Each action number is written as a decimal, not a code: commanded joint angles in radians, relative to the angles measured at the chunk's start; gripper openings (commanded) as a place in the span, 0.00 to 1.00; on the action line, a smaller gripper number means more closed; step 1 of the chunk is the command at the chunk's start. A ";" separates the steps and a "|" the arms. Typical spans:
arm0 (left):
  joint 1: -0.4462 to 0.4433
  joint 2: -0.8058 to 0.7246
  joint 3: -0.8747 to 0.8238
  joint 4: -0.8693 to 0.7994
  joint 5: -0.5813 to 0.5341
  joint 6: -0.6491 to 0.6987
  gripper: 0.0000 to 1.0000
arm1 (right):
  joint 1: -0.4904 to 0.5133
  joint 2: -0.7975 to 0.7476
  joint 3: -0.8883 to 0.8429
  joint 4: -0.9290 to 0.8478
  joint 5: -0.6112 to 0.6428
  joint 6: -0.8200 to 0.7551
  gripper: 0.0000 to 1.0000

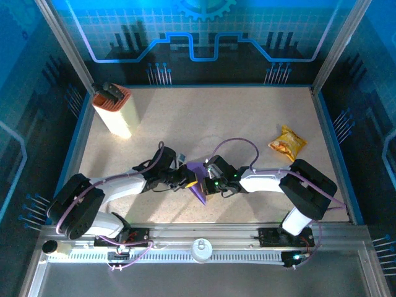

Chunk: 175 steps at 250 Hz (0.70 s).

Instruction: Fold a paper plane with a square sheet of paper (pick it up from the middle)

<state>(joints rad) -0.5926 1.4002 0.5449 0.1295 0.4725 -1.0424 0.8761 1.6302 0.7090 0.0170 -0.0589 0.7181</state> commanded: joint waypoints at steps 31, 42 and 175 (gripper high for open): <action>-0.011 0.065 -0.012 0.067 0.031 -0.012 0.10 | 0.008 0.025 0.000 -0.033 0.027 0.014 0.00; -0.013 0.070 -0.013 0.070 0.027 -0.012 0.10 | 0.008 0.024 0.001 -0.033 0.027 0.012 0.00; -0.013 0.143 0.007 -0.053 -0.022 0.044 0.10 | 0.008 0.027 -0.001 -0.031 0.024 0.009 0.01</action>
<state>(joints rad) -0.5995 1.5318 0.5465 0.1501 0.4732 -1.0386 0.8761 1.6302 0.7090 0.0170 -0.0589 0.7181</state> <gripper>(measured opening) 0.105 0.062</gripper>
